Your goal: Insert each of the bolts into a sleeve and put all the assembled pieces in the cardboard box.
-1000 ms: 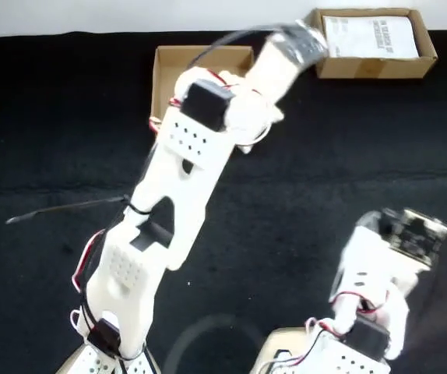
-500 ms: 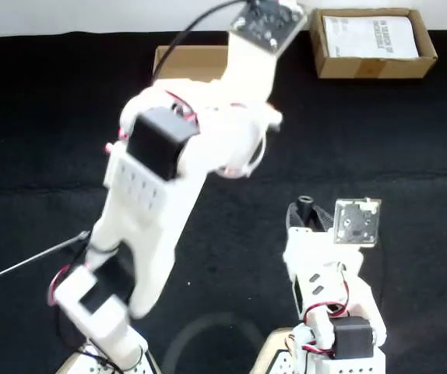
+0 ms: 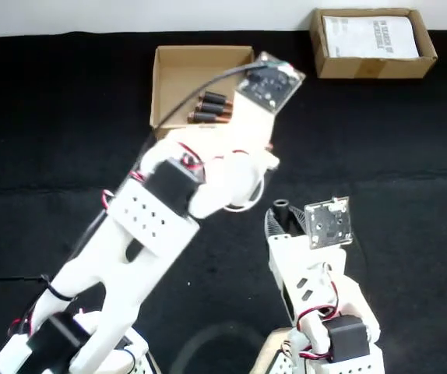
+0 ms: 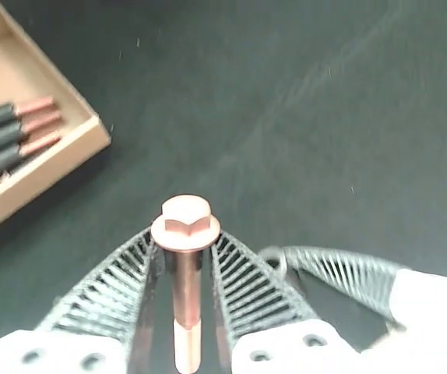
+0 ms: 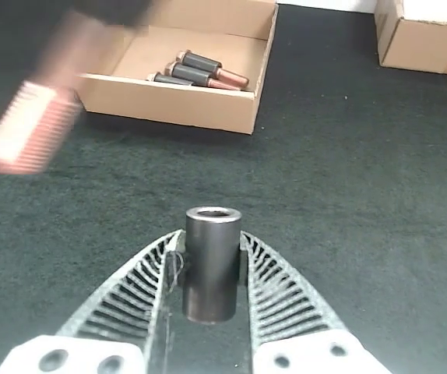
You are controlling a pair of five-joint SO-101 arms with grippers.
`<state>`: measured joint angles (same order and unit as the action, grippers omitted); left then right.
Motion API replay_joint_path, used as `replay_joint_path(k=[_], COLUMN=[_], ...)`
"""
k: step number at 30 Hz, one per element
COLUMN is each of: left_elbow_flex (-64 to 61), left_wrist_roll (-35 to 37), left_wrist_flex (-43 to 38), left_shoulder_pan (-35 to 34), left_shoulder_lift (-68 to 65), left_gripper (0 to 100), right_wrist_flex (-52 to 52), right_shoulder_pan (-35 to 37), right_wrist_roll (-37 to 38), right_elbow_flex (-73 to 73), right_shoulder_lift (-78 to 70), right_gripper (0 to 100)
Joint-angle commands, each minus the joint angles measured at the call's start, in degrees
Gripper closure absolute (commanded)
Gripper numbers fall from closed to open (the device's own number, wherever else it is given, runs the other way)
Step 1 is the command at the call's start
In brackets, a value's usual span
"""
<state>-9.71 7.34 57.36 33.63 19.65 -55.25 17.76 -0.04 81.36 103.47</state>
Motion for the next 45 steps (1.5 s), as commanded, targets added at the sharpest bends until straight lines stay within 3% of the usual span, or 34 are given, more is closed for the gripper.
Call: replay_joint_path(k=[1, 4, 7, 12, 16, 26, 31, 45], left_elbow_flex=[-10.42, -14.46, -14.55, -11.38, -10.95, -11.38, -10.86, -12.18], left_wrist_roll=[0.35, 0.44, 1.32, 12.13, 15.74, 17.49, 17.49, 17.49], left_wrist_flex=[-19.34, -26.02, -26.29, -25.93, -25.93, -25.93, -26.37, -31.38], left_shoulder_pan=[-0.31, -0.31, -0.31, -0.84, -0.84, -0.48, -0.31, 1.19], left_shoulder_lift=[4.0, 5.14, 5.49, 5.49, 5.58, 5.58, 5.05, 1.19], left_gripper=[99, 99, 99, 99, 99, 99, 99, 99], right_wrist_flex=[0.31, 0.4, 0.92, 6.99, 13.23, 17.36, 17.36, 17.27], right_shoulder_pan=[0.4, 0.4, 0.4, 0.31, 0.31, 0.31, 0.4, 2.77], right_wrist_roll=[0.62, 0.62, 0.53, 0.44, 0.44, 0.09, -5.36, -5.27], right_elbow_flex=[-2.51, -2.51, -1.19, 4.0, 5.93, 9.89, 9.89, 9.36], right_shoulder_lift=[-0.04, -0.04, 0.31, 0.4, 0.31, 0.31, 0.31, 0.31], right_gripper=[99.0, 99.0, 99.0, 99.0, 99.0, 99.1, 99.1, 99.1])
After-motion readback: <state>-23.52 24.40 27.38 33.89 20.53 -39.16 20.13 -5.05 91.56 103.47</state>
